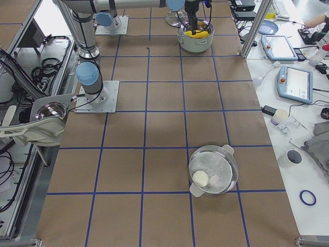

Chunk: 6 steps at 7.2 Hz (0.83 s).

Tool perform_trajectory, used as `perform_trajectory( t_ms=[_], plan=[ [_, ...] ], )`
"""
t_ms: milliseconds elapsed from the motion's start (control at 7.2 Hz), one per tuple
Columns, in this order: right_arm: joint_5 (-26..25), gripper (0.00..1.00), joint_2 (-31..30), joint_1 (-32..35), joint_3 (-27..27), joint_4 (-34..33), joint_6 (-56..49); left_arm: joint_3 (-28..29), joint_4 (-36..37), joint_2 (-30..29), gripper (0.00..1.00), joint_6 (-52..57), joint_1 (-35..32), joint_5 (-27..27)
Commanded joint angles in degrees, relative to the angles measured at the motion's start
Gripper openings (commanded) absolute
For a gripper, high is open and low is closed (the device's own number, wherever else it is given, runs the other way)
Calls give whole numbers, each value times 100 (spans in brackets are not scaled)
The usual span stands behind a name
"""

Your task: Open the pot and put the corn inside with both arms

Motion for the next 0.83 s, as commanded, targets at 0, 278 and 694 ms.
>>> perform_trajectory(
  t_ms=[0,278,694],
  plan=[
    [30,100,-148,-375,60,-62,-346,-15,91,21,100,152,-46,9],
    [40,100,-297,-465,86,383,-339,-23,405,-40,100,363,-20,9],
    [75,100,-333,-466,25,762,-260,-24,399,-58,100,364,15,9]
  ],
)
